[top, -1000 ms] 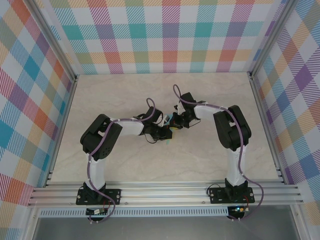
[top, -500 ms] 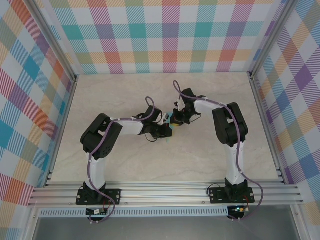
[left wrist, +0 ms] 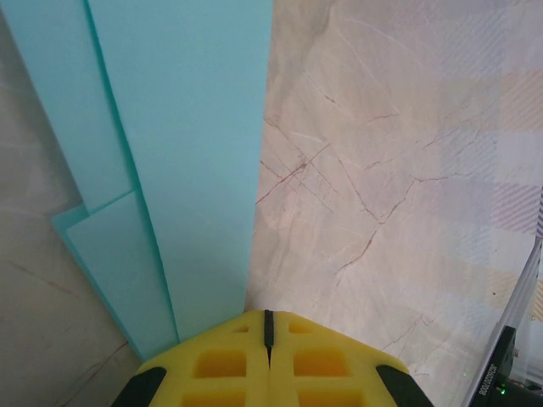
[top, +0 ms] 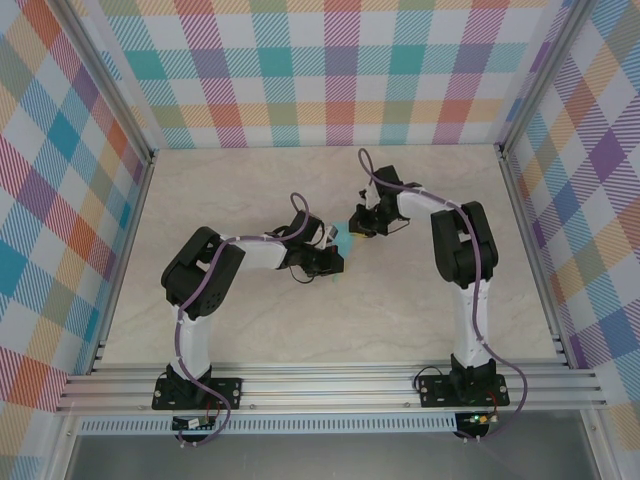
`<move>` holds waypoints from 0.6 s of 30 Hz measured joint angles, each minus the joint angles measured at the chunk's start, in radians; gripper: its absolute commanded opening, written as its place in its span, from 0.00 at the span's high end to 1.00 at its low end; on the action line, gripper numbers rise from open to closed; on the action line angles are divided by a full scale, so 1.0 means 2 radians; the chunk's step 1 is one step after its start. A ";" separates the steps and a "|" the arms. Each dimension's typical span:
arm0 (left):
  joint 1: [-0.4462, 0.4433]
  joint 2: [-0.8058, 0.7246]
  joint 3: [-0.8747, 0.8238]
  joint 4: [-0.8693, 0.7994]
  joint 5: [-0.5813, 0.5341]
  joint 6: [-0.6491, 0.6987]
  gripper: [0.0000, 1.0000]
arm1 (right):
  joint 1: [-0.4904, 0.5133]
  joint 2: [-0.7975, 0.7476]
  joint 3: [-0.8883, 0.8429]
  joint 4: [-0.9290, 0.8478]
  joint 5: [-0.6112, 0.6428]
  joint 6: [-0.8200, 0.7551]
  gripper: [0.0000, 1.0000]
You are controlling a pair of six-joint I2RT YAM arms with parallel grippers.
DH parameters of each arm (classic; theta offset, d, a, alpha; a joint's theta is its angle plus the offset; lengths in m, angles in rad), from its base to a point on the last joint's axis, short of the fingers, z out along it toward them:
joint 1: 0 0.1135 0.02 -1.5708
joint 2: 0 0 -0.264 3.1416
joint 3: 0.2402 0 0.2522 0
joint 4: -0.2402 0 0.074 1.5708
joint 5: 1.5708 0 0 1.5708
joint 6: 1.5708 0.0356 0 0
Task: Fold a paper plane with a square sheet of paper (fold left side to right side)
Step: Fold the wing for the fifth time at the center of the table.
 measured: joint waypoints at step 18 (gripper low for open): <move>0.000 0.000 0.000 -0.001 0.002 0.000 1.00 | -0.016 -0.039 -0.015 0.010 0.015 -0.011 0.88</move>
